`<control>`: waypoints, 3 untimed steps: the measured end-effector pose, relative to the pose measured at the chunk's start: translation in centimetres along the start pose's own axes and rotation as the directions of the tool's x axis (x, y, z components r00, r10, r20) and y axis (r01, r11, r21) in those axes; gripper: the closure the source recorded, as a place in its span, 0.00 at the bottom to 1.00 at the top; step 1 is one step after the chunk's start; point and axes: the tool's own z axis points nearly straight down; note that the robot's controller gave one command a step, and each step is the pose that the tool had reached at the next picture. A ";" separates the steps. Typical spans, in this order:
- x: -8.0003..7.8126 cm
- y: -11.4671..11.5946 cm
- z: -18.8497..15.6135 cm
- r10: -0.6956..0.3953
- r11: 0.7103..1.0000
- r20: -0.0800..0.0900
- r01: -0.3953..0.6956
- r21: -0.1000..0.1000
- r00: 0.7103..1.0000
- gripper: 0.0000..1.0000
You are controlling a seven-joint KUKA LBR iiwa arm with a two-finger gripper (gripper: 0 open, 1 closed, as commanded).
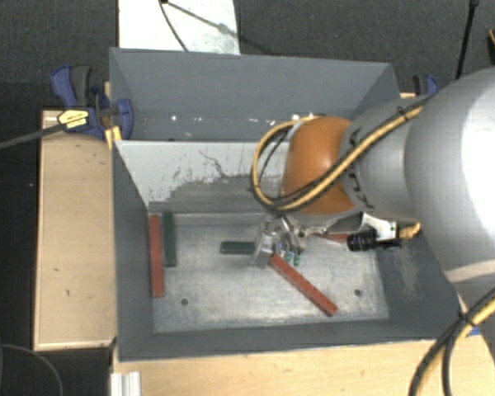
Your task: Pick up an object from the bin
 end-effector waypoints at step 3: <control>-1.3 -2.8 0.7 0.171 0.985 -0.005 -0.171 0.005 0.985 0.00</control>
Offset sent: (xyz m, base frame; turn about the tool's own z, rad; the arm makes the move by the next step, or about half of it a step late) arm -0.0260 -0.0322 0.0922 0.0945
